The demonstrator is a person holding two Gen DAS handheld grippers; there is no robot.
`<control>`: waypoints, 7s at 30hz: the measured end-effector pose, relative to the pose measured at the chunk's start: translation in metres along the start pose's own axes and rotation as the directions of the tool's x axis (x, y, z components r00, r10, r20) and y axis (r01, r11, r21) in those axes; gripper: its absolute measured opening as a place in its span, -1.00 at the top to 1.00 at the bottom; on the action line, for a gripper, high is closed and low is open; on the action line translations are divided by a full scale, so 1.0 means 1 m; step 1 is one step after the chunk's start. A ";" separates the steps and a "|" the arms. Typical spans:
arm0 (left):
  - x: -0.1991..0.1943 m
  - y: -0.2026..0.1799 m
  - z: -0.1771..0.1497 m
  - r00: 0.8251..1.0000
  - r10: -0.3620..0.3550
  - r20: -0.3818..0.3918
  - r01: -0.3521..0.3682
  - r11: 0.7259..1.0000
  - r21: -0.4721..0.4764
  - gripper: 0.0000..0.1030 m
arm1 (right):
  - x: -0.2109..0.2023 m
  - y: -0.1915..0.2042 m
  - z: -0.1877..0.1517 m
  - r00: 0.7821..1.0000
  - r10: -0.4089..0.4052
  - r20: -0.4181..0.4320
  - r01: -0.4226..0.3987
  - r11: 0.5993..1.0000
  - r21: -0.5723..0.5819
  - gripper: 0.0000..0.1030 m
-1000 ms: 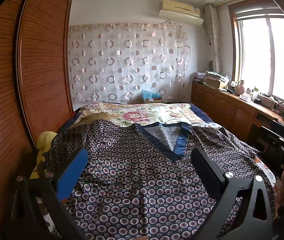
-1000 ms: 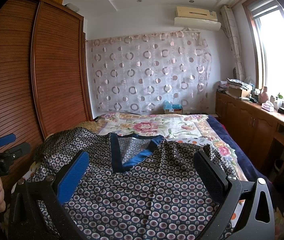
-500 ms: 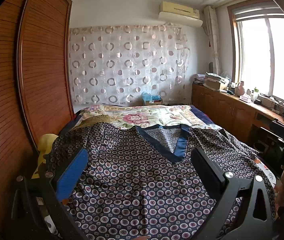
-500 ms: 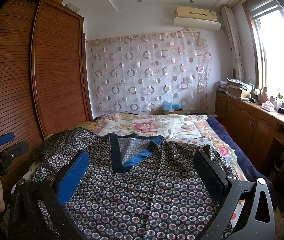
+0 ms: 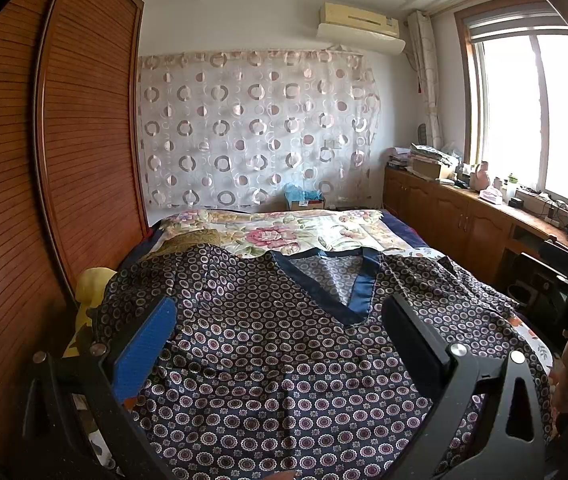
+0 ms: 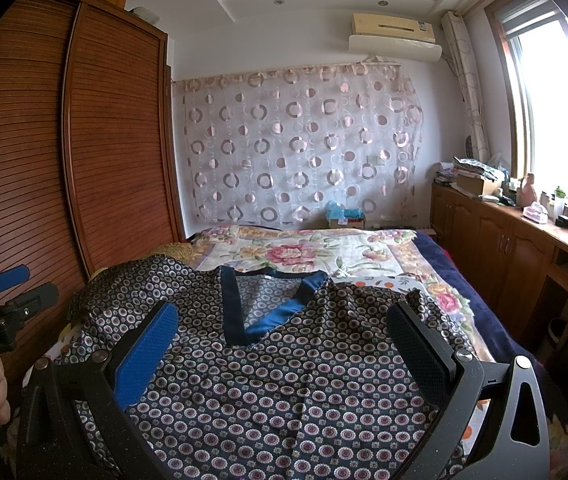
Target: Fold small clothes
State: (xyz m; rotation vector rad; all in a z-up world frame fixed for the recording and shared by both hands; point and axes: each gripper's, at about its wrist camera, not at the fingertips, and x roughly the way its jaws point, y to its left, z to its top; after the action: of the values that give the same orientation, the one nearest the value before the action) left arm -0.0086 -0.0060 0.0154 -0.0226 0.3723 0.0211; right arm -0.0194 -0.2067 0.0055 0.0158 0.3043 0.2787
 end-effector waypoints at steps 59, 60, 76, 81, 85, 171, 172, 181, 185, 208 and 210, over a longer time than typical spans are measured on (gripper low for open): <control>0.046 0.106 -0.037 0.983 0.120 -0.137 -0.123 0.992 -0.015 -1.00 | 0.037 0.005 0.005 0.987 0.106 -0.120 -0.118 0.988 -0.102 -1.00; 0.050 0.112 -0.039 0.981 0.129 -0.142 -0.132 0.991 -0.015 -1.00 | 0.039 0.005 0.005 0.986 0.108 -0.126 -0.122 0.987 -0.107 -1.00; 0.130 0.173 -0.066 0.924 0.155 -0.349 -0.143 0.988 0.062 -0.65 | 0.071 -0.004 0.007 0.964 0.145 -0.222 -0.174 0.977 -0.121 -1.00; 0.155 0.179 -0.064 0.907 0.164 -0.387 -0.139 0.986 0.091 -0.28 | 0.077 0.003 0.008 0.960 0.155 -0.234 -0.192 0.971 -0.145 -1.00; 0.171 0.185 -0.063 0.889 0.202 -0.410 -0.161 0.978 0.132 0.00 | 0.095 0.019 0.012 0.950 0.183 -0.253 -0.231 0.957 -0.176 -1.00; 0.013 0.184 -0.068 0.969 -0.021 -0.245 0.006 0.998 -0.060 -0.56 | 0.262 0.241 -0.012 0.760 0.356 -0.544 -0.564 0.777 -0.280 0.91; 0.014 0.183 -0.068 0.969 -0.023 -0.246 0.009 0.998 -0.059 -0.56 | 0.264 0.235 -0.006 0.772 0.365 -0.520 -0.552 0.791 -0.265 0.92; 0.018 0.176 -0.068 0.967 -0.042 -0.250 0.027 0.998 -0.065 -0.56 | 0.265 0.161 0.021 0.854 0.336 -0.397 -0.422 0.894 -0.152 0.92; 0.024 0.171 -0.065 0.967 -0.053 -0.249 0.038 0.997 -0.064 -0.56 | 0.270 0.134 0.002 0.868 0.261 -0.423 -0.346 0.928 -0.139 0.53; 0.131 0.110 -0.038 0.936 -0.125 -0.330 0.139 0.990 0.020 -0.56 | 0.256 0.037 -0.038 0.854 0.008 -0.521 -0.127 0.973 -0.193 -0.16; 0.137 0.107 -0.035 0.932 -0.134 -0.337 0.151 0.988 0.024 -0.54 | 0.260 0.038 -0.042 0.845 0.008 -0.535 -0.129 0.973 -0.190 -0.15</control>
State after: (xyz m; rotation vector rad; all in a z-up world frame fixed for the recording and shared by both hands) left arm 0.1038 0.1026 -0.0690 -0.0039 0.7112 -0.1375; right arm 0.1957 -0.0998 -0.1089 -0.2769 0.8297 0.3865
